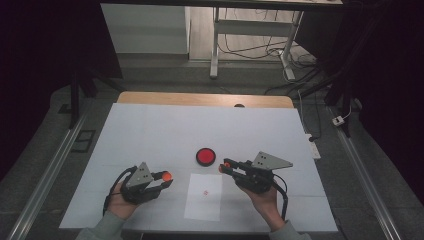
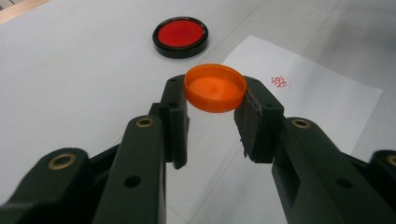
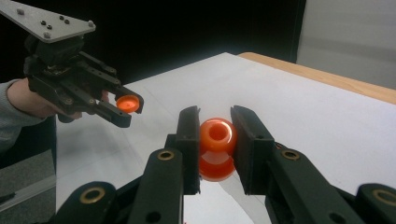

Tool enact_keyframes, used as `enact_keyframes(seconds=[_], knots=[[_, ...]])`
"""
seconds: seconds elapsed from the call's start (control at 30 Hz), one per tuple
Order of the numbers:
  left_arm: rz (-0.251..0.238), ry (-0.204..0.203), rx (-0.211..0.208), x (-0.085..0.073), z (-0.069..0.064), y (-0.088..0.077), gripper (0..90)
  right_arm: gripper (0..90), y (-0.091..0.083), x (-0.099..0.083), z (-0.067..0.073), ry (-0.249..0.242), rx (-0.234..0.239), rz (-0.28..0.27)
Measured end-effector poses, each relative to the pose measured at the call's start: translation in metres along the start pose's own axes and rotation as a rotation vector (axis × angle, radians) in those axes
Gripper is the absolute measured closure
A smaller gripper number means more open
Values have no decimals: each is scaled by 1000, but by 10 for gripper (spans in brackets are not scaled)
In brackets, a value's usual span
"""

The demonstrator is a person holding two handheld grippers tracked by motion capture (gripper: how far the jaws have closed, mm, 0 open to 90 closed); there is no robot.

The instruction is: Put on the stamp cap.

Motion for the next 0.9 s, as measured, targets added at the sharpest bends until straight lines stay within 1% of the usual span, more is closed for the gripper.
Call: enact_keyframes(seconds=[0.33,0.9], knots=[[5,44,-28,14,-7,13,649,721,0,0,0,1,1,0],[5,70,-50,26,-13,25,649,720,0,1,0,0,1,-4]])
Point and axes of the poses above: each handheld gripper's, and its own axes: y roughly forward along the jaws, x roughly out of its top, z roughly to its left, the point moved 4 cm from there along y, roughly forward along the jaws, and after that the axes turned 4 degrees about y, right-handed, at the moved point
